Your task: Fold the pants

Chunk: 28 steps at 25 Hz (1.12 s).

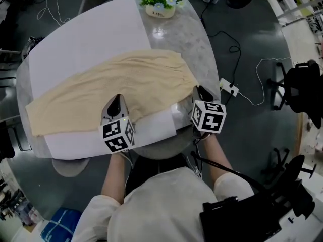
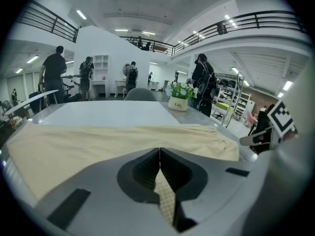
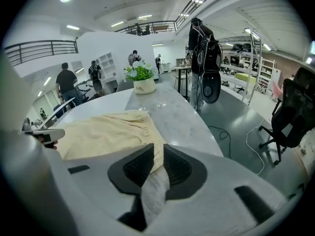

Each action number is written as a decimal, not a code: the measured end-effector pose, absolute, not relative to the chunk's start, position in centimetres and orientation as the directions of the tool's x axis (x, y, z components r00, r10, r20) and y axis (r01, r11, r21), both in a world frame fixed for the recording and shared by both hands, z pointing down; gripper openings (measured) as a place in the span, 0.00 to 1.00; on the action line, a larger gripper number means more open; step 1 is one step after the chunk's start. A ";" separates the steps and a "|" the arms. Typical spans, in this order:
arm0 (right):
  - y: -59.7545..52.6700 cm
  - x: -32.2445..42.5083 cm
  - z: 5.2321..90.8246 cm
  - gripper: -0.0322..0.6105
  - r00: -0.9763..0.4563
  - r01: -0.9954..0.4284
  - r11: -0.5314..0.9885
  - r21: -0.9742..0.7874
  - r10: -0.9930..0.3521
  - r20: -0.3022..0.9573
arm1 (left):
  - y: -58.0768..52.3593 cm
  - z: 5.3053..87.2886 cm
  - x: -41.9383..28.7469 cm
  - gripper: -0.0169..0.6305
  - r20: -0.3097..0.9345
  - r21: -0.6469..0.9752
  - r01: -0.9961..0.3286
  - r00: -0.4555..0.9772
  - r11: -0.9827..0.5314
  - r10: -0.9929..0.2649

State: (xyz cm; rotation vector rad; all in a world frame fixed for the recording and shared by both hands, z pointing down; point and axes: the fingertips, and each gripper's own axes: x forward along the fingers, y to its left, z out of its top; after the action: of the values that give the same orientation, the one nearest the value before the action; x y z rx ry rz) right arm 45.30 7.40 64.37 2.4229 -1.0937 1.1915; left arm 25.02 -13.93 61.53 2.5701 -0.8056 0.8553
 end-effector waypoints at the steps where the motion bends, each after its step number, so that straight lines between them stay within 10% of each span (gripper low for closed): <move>1: 7.3 45.4 64.6 0.14 0.389 -0.710 -0.695 -0.115 -0.522 0.759 | -14.0 61.7 25.0 0.04 0.627 0.112 -0.603 0.659 -0.790 -0.414; 16: 6.7 46.9 68.0 0.30 0.356 -0.727 -0.680 -0.093 -0.490 0.796 | -15.6 63.0 23.6 0.04 0.646 0.083 -0.645 0.615 -0.759 -0.452; 28: 6.1 46.1 68.5 0.19 0.373 -0.743 -0.668 -0.027 -0.448 0.812 | -15.1 63.5 22.5 0.04 0.655 0.084 -0.663 0.599 -0.744 -0.459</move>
State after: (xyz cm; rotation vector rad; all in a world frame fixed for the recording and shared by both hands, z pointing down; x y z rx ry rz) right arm 46.14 6.09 68.51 2.2955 -1.0424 1.1956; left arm 22.52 -15.05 63.54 2.5101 -0.9103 0.8961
